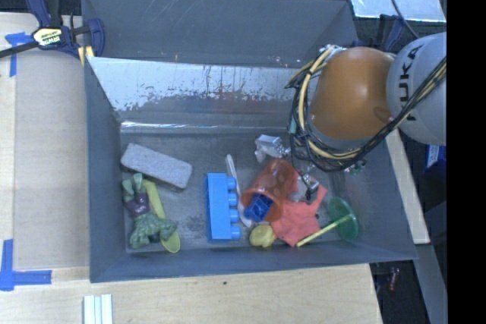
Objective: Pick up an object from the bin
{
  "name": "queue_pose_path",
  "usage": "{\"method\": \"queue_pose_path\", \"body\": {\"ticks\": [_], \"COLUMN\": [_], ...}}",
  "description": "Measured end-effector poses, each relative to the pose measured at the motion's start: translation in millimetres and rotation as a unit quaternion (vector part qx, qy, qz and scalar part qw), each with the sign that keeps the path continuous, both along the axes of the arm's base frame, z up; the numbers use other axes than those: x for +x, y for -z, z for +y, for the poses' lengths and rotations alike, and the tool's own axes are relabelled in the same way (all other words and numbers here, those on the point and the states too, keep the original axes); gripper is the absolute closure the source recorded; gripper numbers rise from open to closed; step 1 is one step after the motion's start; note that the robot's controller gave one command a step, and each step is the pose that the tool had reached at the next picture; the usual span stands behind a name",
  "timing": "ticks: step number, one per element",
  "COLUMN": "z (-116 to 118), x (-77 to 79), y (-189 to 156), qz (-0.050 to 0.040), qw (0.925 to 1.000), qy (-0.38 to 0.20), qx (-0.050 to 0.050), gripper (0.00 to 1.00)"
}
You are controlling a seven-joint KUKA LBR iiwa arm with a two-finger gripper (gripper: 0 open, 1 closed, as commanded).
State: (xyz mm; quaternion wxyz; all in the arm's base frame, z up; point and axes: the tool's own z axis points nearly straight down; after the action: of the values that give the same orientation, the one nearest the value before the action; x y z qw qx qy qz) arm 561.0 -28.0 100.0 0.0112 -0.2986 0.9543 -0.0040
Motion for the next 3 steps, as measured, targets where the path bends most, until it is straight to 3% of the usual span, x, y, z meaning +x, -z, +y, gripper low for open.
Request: {"method": "queue_pose_path", "body": {"ticks": [1, 2, 3], "z": [5.1, 5.1, 8.6], "x": [-14.0, -14.0, -19.9], "y": [29.5, 29.5, -30.6], "qz": [0.0054, 0.0054, 0.0077], "qw": [0.9967, 0.9967, 0.9960], "qy": [-0.081, -0.081, -0.089], "qx": [0.000, 0.000, 0.000], "gripper": [1.00, 1.00, 1.00]}}
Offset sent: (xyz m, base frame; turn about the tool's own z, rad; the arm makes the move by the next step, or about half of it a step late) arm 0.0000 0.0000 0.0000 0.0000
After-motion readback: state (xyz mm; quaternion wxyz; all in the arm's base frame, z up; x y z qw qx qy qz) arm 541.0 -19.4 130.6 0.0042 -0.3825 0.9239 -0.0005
